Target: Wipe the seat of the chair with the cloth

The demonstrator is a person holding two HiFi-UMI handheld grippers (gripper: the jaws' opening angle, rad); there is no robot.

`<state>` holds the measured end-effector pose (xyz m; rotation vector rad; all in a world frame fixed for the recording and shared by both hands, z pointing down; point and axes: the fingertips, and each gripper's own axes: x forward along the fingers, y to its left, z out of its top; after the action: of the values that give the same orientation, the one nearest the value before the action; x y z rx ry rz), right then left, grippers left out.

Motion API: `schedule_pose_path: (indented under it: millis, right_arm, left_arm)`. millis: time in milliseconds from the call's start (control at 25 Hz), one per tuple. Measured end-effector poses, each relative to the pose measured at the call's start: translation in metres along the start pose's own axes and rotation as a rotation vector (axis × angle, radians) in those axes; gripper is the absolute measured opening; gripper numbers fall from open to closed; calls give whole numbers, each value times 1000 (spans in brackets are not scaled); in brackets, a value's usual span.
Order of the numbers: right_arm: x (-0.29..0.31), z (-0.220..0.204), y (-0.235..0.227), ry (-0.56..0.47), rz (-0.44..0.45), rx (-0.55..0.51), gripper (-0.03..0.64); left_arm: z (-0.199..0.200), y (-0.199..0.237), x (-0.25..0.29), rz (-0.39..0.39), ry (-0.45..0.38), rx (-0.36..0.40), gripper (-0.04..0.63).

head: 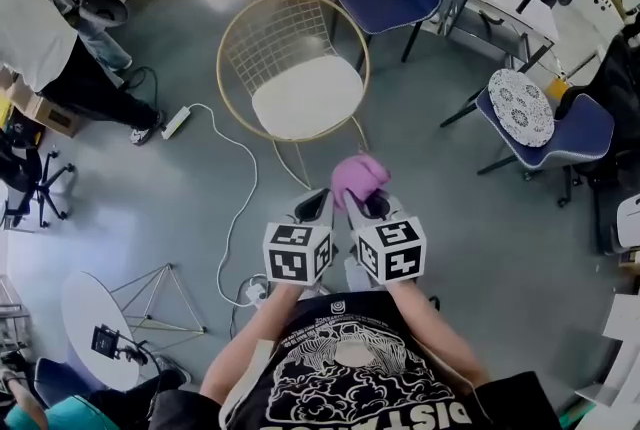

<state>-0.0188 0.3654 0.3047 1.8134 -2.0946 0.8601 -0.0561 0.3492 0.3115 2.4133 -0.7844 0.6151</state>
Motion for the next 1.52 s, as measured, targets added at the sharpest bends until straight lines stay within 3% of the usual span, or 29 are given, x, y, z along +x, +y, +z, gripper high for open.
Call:
schedule_pose_path:
  millis: [680,1000,1520]
  right_arm:
    - [42,50,-91,17,135,18,61]
    - [60,51,-102,53,184,13,61]
    - [115,58,-102,89,177,-16,61]
  left_arm:
    - [55,-16,94,114,-2,0,-5]
    - [64,-2,107,169,-11,-33,-4]
    - [73,49,135,155,-15,-71,-3]
